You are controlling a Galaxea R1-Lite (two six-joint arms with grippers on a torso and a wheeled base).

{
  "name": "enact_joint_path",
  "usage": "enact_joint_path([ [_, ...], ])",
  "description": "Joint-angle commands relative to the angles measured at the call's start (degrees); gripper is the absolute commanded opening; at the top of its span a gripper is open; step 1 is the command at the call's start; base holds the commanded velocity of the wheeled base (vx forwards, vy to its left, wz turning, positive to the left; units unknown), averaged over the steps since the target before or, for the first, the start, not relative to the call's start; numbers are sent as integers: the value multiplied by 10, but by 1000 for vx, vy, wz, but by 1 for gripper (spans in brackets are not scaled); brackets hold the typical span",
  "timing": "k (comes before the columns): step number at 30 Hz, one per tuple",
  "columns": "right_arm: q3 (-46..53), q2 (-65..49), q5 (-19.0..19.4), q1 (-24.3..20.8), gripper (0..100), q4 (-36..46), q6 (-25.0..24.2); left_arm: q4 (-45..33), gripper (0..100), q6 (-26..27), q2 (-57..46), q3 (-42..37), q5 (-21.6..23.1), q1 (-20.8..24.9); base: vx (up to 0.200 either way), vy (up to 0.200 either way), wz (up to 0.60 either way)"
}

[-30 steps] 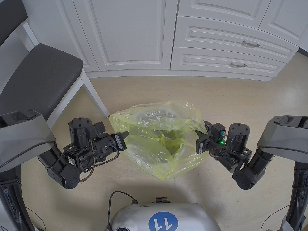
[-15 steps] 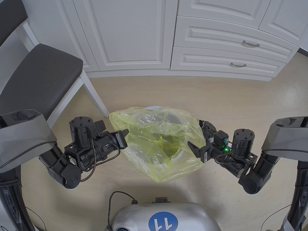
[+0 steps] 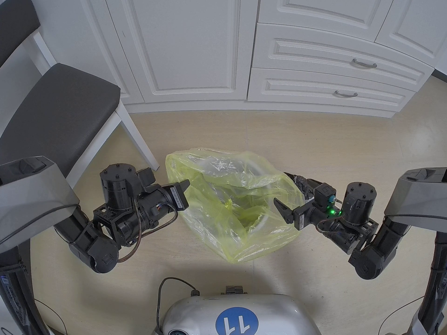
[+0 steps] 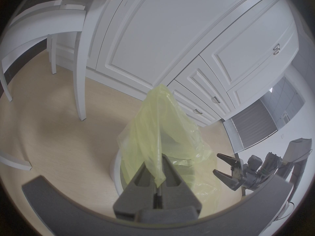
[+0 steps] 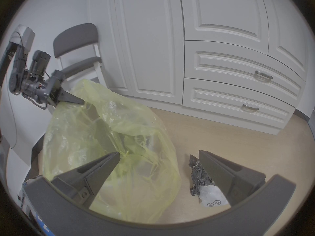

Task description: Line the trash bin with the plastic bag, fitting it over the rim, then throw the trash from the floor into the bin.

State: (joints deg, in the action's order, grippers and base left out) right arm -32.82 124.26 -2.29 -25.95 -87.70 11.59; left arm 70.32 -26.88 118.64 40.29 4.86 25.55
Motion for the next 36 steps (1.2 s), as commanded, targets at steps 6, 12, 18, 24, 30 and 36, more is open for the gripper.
enact_joint_path([
  [6, -74, 83, -49, -4, 100, -1, -3, -10, 0, 4, 5, -9, 0, -16, 0, 0, 0],
  [12, -93, 85, -62, -8, 100, -1, -19, -120, 0, 59, 5, -11, 1, -38, 0, 0, 0],
  [18, -98, 77, -64, -16, 100, -3, -37, -142, 100, 80, -4, -15, 3, -38, 0, 0, 0],
  [24, -110, 71, -66, -14, 100, -21, -44, -143, 100, 106, -53, -23, 4, -32, 0, 0, 0],
  [30, -128, 85, -66, -15, 100, -21, -56, -135, 100, 105, -70, -23, 1, -18, 0, 0, 0],
  [36, -146, 99, -68, -14, 100, -22, -58, -120, 100, 101, -40, -7, 3, -26, 0, 0, 0],
])
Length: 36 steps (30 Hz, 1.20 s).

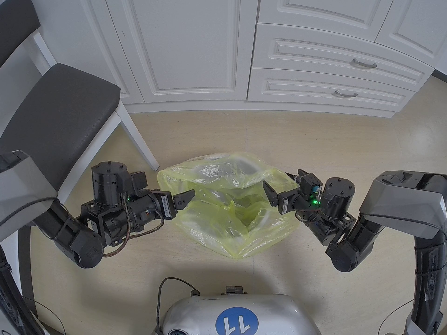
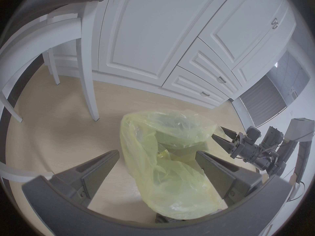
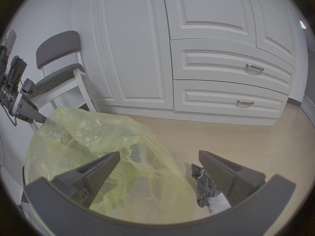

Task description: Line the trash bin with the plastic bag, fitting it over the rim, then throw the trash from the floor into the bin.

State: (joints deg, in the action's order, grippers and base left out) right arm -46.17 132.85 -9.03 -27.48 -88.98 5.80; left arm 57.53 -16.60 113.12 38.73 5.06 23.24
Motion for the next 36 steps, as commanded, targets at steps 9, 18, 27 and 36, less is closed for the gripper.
enact_joint_path([
  [9, -71, 51, -1, 12, 100, -10, -34, 108, 100, -12, 168, 107, -111, -6, 0, 0, 0],
  [18, -175, 113, -10, 19, 100, -10, -71, 108, 100, -104, 184, 186, -135, -23, 0, 0, 0],
  [27, -240, 124, -41, 30, 100, -10, -111, 107, 100, -187, 175, 211, -131, -30, 0, 0, 0],
  [36, -292, 161, -41, 54, 100, -10, -112, 86, 100, -232, 225, 279, -128, -36, 0, 0, 0],
])
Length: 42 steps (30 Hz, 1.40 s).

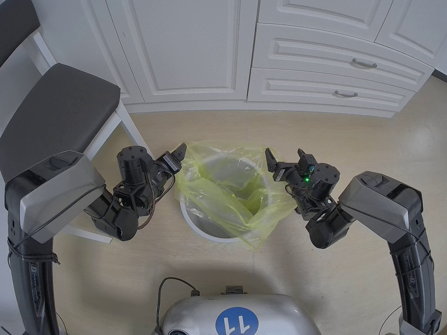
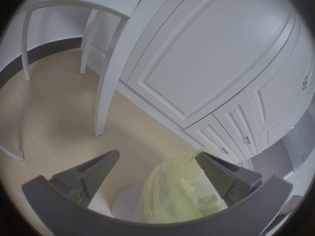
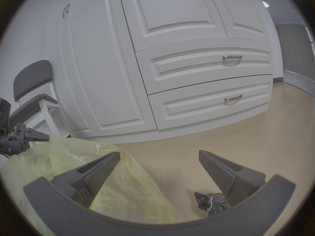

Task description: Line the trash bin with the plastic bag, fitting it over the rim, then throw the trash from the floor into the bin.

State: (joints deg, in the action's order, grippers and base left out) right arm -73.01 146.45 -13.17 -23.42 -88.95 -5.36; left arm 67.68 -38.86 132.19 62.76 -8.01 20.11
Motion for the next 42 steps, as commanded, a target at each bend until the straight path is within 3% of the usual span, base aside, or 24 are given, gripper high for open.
enact_joint_path([
  [1, -25, 28, 1, 15, 100, -10, 0, -20, 100, -10, 39, 44, 4, -7, 0, 0, 0],
  [13, -6, 33, 8, 24, 100, -10, 1, -128, 100, -10, 47, 77, 4, -27, 0, 0, 0],
  [19, 45, 13, 41, 29, 100, -10, 1, -156, 100, -7, 27, 68, 8, -35, 0, 0, 0],
  [22, 80, -6, 57, 29, 100, -10, 4, -208, 100, -2, -11, 47, 30, -42, 0, 0, 0],
  [28, 113, -44, 60, 27, 100, -10, 6, -231, 100, 5, -70, 18, 51, -51, 0, 0, 0],
  [35, 191, -96, 62, -9, 100, -10, 7, -227, 100, 84, -132, -55, 73, -45, 0, 0, 0],
  [42, 278, -84, 114, -36, 100, -10, 46, -227, 100, 106, -129, -72, 70, -18, 0, 0, 0],
])
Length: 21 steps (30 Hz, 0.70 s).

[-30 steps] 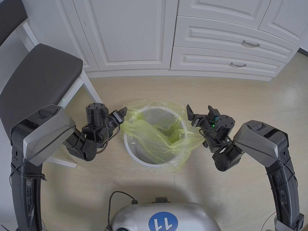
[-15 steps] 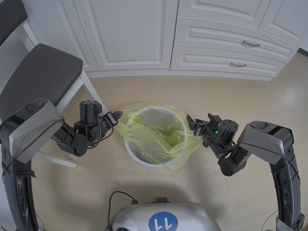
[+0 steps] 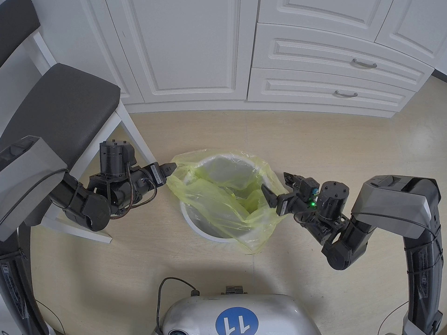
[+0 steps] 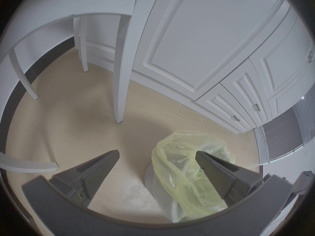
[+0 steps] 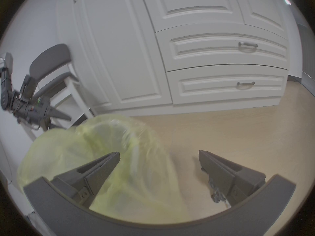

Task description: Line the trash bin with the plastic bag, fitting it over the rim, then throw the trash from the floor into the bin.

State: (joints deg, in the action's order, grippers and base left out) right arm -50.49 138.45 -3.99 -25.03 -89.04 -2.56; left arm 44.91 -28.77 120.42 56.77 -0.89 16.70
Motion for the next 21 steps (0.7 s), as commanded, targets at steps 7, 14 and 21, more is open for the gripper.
enact_joint_path([
  [7, 126, -10, 28, -102, 100, -10, 19, -3, 100, 15, -19, -32, -2, 39, 0, 0, 0],
  [14, 140, -5, 26, -150, 100, -10, 12, -1, 100, 49, -19, -60, -1, 47, 0, 0, 0],
  [21, 146, -13, 16, -203, 100, -10, -39, 24, 100, 71, -12, -96, -3, 84, 0, 0, 0],
])
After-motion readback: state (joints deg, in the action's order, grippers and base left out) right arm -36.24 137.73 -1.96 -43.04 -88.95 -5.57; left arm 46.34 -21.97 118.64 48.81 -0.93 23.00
